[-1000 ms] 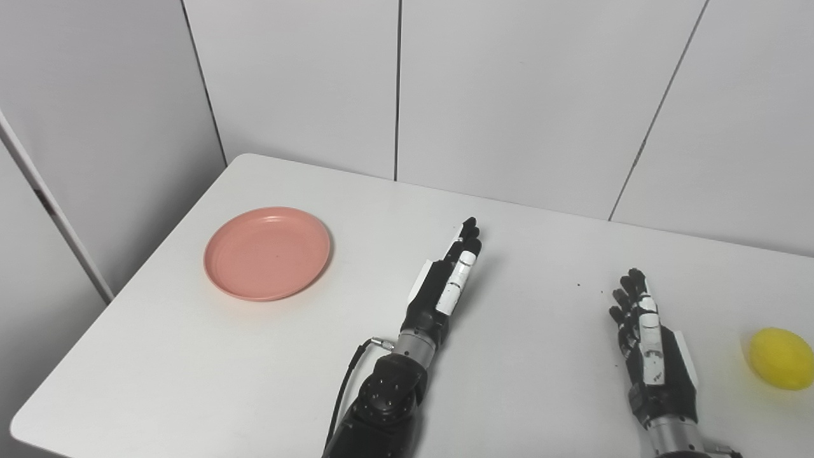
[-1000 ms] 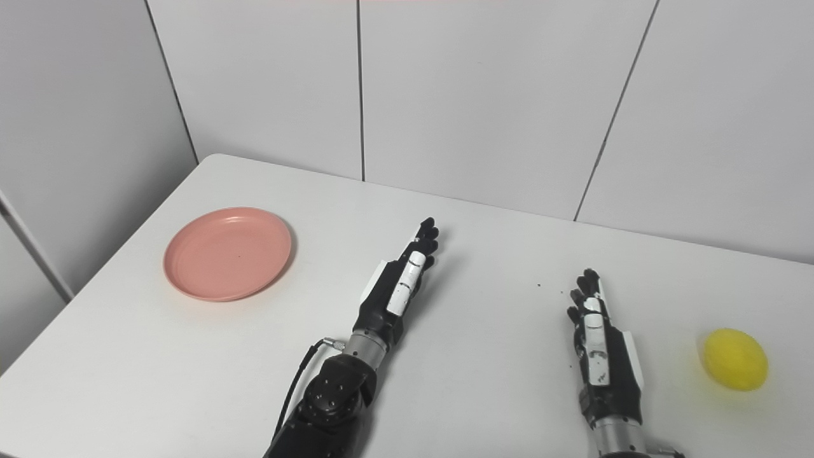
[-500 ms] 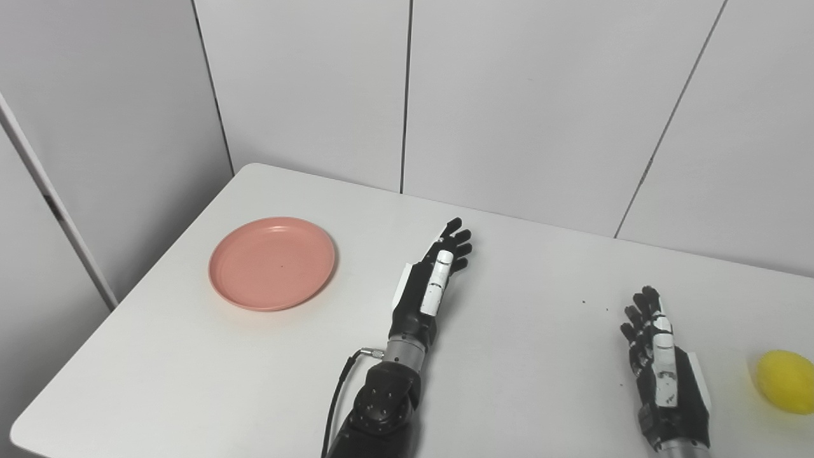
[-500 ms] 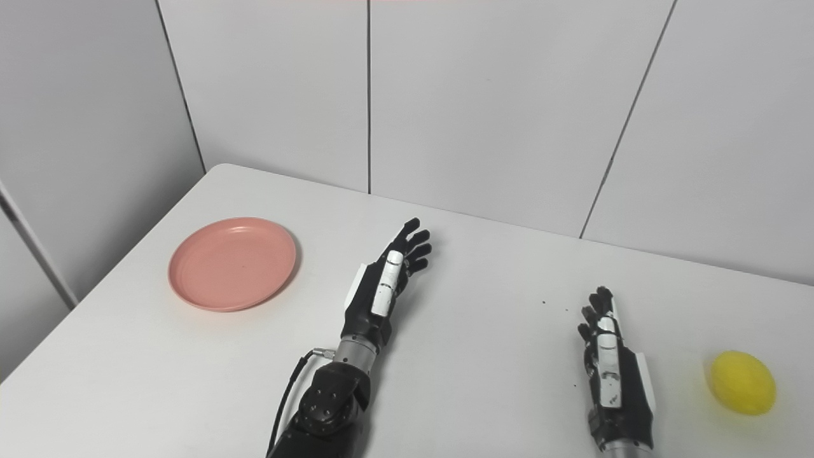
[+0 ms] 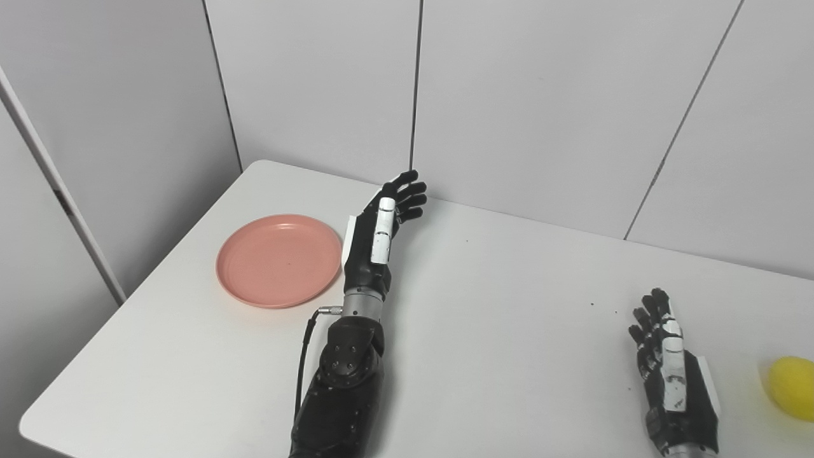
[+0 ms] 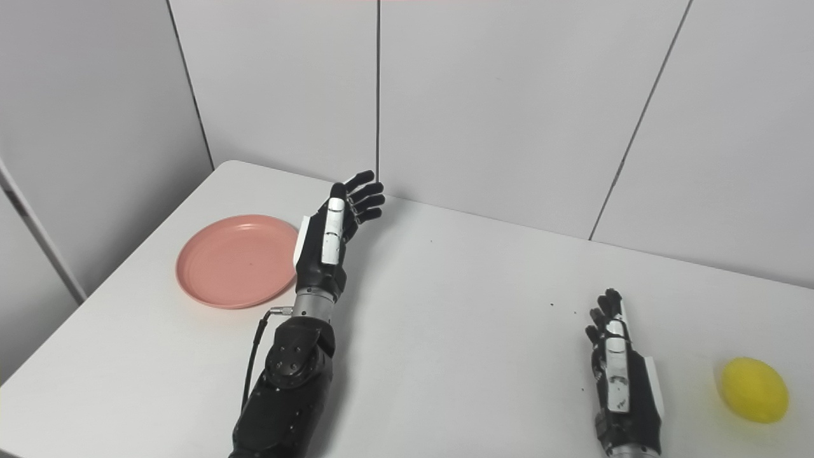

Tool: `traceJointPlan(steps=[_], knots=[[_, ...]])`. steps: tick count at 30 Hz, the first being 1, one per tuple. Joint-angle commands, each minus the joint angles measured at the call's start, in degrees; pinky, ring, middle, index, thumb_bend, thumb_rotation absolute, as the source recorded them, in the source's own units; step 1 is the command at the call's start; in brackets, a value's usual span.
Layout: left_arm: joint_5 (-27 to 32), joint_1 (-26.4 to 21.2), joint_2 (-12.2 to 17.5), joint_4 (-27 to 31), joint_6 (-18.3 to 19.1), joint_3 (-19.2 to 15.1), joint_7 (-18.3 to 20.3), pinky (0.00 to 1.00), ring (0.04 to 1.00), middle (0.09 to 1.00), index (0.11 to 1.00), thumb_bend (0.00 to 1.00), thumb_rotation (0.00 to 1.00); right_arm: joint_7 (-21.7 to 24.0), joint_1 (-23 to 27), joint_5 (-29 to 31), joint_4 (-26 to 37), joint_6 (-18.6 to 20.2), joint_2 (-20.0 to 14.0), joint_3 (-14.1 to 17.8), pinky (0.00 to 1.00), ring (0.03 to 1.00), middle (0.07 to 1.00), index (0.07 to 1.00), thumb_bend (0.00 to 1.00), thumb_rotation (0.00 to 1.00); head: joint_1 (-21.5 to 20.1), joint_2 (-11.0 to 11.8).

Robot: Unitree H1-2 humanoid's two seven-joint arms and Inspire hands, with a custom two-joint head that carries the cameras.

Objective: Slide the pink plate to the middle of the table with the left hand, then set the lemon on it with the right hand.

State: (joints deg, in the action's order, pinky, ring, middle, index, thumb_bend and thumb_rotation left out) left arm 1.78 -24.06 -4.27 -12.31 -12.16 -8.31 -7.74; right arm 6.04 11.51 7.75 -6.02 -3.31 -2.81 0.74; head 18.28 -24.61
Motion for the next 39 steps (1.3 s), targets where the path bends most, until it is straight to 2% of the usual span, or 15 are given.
traceJointPlan(steps=[1,6,9,13,15,18,20,25,29,36,39], knots=[[0.48,-2.94,1.00,2.20,-0.39,-0.64,-0.95,0.72,0.727,0.729,0.705,0.66,1.00,0.71,0.93,0.43,1.50,-2.47,-0.20,0.20,1.00,1.000,1.000,1.000,0.68,1.00,0.07,-0.09],[-1.39,-3.23,3.12,3.79,-0.08,-2.22,-3.18,0.70,0.714,0.717,0.692,0.66,1.00,0.53,0.84,0.14,1.63,-2.63,-0.17,0.18,1.00,1.000,1.000,1.000,0.68,1.00,0.24,-0.12],[-4.65,-3.37,5.21,3.47,-0.54,-3.05,-5.70,0.70,0.698,0.703,0.682,0.67,1.00,0.66,0.74,0.34,1.84,-2.50,-0.20,0.18,1.00,1.000,1.000,1.000,0.68,1.00,0.35,-0.01],[-4.58,-3.08,7.62,3.36,-0.39,-3.85,-6.02,0.75,0.714,0.710,0.693,0.65,1.00,0.73,0.63,0.42,1.89,-2.61,-0.23,0.20,1.00,1.000,1.000,1.000,0.68,1.00,0.50,0.07],[-4.25,-2.96,8.63,3.06,-0.45,-4.42,-6.10,0.74,0.718,0.716,0.700,0.65,1.00,0.84,0.62,0.42,1.89,-2.67,-0.35,0.19,1.00,1.000,1.000,1.000,0.68,1.00,0.62,0.08],[-3.85,-2.89,9.54,3.00,0.31,-5.31,-6.28,0.73,0.729,0.728,0.713,0.68,1.00,0.95,0.62,0.33,1.77,-2.91,-0.52,0.19,1.00,1.000,1.000,1.000,0.68,1.00,0.83,0.10],[-4.00,-2.91,10.25,2.76,0.52,-6.20,-7.03,0.77,0.729,0.725,0.709,0.70,1.00,0.84,0.59,0.25,1.97,-2.72,-0.50,0.25,1.00,1.000,1.000,1.000,0.68,1.00,1.22,0.21],[-5.55,-2.89,11.72,1.43,-0.61,-7.01,-8.66,0.73,0.716,0.718,0.693,0.68,1.00,0.84,0.74,0.57,2.19,-1.97,-0.60,0.47,1.00,1.000,1.000,1.000,0.68,1.00,1.77,0.43],[-5.64,-2.34,13.24,0.97,0.43,-7.47,-9.17,0.71,0.716,0.725,0.709,0.71,1.00,0.93,1.19,0.62,1.53,-1.80,-0.99,0.61,1.00,1.000,1.000,1.000,0.68,1.00,2.27,1.04],[-5.85,-1.49,15.51,-0.06,0.97,-8.20,-9.61,0.68,0.707,0.719,0.705,0.64,1.00,1.62,1.77,1.33,0.95,-1.44,-1.93,0.71,1.00,1.000,1.000,1.000,0.69,1.00,3.29,1.33],[-6.31,-0.99,16.11,0.16,1.81,-8.49,-10.11,0.70,0.725,0.731,0.713,0.62,1.00,1.87,1.79,1.50,1.03,-1.64,-2.08,0.71,1.00,1.000,1.000,1.000,0.70,1.00,3.61,1.36]])
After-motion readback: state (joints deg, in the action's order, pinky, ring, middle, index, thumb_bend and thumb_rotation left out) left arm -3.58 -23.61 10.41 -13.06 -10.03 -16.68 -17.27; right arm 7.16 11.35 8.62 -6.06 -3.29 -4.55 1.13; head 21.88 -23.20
